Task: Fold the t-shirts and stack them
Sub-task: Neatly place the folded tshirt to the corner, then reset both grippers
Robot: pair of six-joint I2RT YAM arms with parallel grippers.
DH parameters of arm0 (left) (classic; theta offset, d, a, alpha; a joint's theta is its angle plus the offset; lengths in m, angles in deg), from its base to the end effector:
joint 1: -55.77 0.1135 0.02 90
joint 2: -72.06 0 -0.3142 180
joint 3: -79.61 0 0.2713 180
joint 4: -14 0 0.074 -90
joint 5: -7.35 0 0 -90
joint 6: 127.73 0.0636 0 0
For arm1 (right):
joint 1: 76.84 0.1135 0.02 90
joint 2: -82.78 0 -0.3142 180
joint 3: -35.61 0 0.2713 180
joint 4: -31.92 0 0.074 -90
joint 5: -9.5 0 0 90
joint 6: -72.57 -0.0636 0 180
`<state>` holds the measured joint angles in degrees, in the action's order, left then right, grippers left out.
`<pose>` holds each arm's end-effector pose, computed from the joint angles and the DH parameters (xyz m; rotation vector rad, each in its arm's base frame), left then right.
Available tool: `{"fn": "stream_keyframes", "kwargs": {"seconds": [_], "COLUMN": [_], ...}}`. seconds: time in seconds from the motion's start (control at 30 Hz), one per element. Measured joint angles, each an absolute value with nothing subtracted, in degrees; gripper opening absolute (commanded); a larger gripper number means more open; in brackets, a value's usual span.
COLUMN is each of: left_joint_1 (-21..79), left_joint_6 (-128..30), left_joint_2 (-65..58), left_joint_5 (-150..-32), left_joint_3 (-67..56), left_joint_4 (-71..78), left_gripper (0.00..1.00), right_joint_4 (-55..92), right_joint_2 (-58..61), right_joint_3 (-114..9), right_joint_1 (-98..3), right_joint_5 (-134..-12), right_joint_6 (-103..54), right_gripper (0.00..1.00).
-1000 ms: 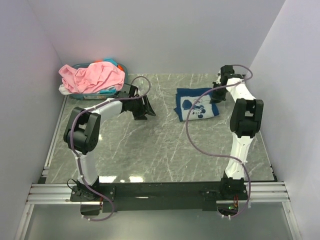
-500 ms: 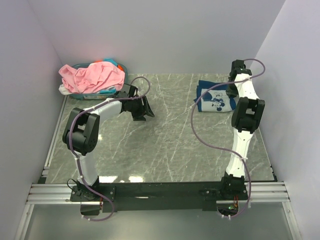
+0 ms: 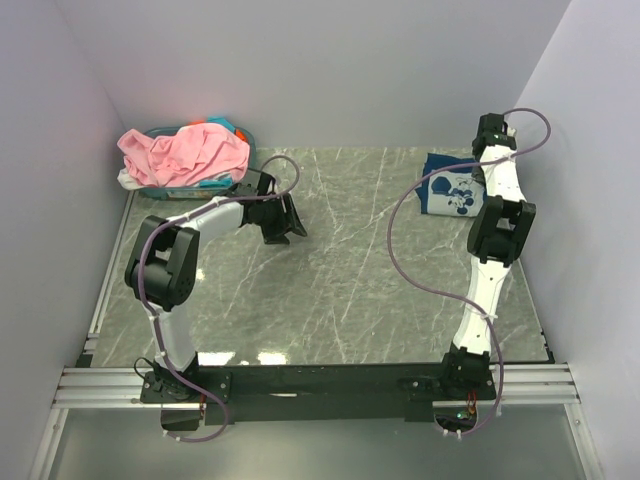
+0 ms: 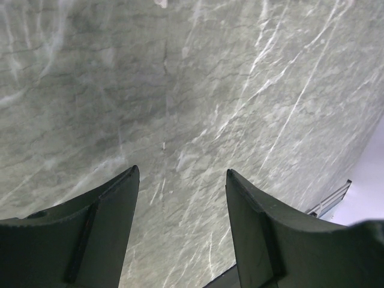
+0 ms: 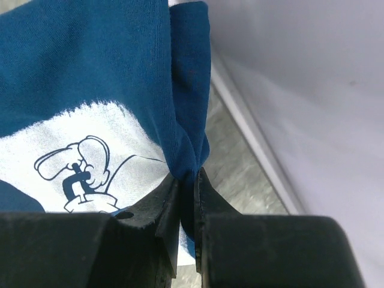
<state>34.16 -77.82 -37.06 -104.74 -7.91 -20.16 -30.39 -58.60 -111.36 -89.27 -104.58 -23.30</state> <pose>0.4095 -0.1880 0.2006 -0.2722 2.6796 -0.8752 0.5881 -0.1562 0.2256 0.5610 2.4698 -0.5814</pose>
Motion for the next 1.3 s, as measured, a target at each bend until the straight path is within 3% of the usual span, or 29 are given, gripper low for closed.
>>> {"fn": "stream_keyframes", "kwargs": {"seconds": [0.07,0.1,0.13,0.17,0.23,0.3,0.53,0.77,1.3], "left_joint_1": [34.16,34.16,34.16,34.16,34.16,34.14,34.14,34.12,33.31], "left_joint_6": [-77.85,-77.85,-77.85,-77.89,-77.95,-78.11,-79.03,-79.48,-80.64], "left_joint_2": [-36.73,-36.51,-36.31,-36.03,-35.22,-33.98,-29.93,-25.25,-8.77], "left_joint_5": [-104.21,-103.89,-103.65,-103.32,-102.75,-102.23,-100.87,-99.14,-90.86], "left_joint_3": [-7.52,-7.41,-7.38,-7.38,-7.28,-6.84,-5.33,-0.96,9.82], "left_joint_4": [-20.58,-20.84,-20.93,-20.9,-20.86,-20.51,-18.87,-16.34,-10.52], "left_gripper": [0.65,0.66,0.66,0.66,0.66,0.66,0.66,0.67,0.68], "right_joint_4": [-29.67,-29.54,-29.5,-29.45,-28.95,-28.12,-23.11,-17.04,-8.56], "right_joint_2": [-58.84,-58.91,-58.91,-58.91,-58.91,-58.84,-51.96,-36.77,-1.99], "right_joint_3": [-111.54,-111.54,-111.54,-111.54,-111.54,-111.41,-100.74,-87.19,-53.09], "right_joint_1": [-89.27,-89.27,-89.27,-89.27,-89.27,-89.22,-88.85,-86.29,-65.92], "right_joint_5": [-105.39,-105.56,-105.71,-106.0,-107.11,-108.2,-111.55,-112.12,-103.77], "right_joint_6": [-23.28,-23.28,-23.28,-23.37,-23.83,-23.81,-23.76,-24.26,-31.89], "right_gripper": [0.0,0.06,0.18,0.44,0.69,0.83,0.86,0.87,0.84]}}
